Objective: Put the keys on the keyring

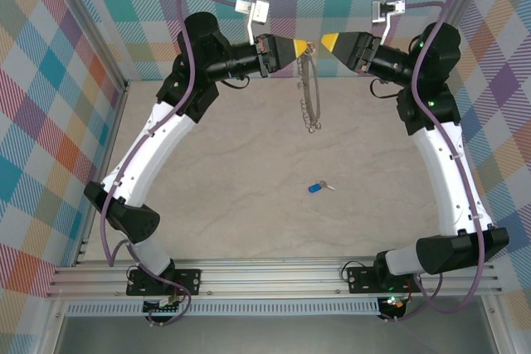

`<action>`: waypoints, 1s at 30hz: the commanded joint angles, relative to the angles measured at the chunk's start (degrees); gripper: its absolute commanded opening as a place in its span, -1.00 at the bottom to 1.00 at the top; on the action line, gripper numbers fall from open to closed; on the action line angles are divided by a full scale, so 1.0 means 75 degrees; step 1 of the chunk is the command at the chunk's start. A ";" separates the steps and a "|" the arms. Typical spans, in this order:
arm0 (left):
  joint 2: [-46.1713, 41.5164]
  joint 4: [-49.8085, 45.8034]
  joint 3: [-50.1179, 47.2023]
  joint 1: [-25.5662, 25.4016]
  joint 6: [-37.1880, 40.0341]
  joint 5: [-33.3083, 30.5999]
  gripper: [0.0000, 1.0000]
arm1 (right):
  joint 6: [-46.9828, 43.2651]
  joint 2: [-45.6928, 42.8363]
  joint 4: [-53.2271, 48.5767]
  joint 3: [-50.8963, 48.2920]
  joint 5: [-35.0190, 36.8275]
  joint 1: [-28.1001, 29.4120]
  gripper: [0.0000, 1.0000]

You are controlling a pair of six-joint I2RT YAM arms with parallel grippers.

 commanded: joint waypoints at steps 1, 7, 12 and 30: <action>-0.0005 0.0098 0.0303 0.0016 0.0151 0.0315 -1.00 | -0.0292 0.0014 0.0051 0.0288 -0.0394 0.0172 -0.19; 0.0031 0.0074 0.0397 0.0016 0.0148 0.0400 -1.00 | -0.0437 0.0054 -0.0124 0.0313 -0.0397 0.0349 -0.19; 0.0054 0.0079 0.0448 0.0019 0.0142 0.0434 -1.00 | -0.0473 0.0100 -0.0187 0.0294 -0.0387 0.0405 -0.24; 0.0040 -0.0110 0.0485 0.0016 0.0117 -0.0098 -0.94 | -0.0767 0.0041 -0.0457 0.0192 -0.0175 0.0504 -1.00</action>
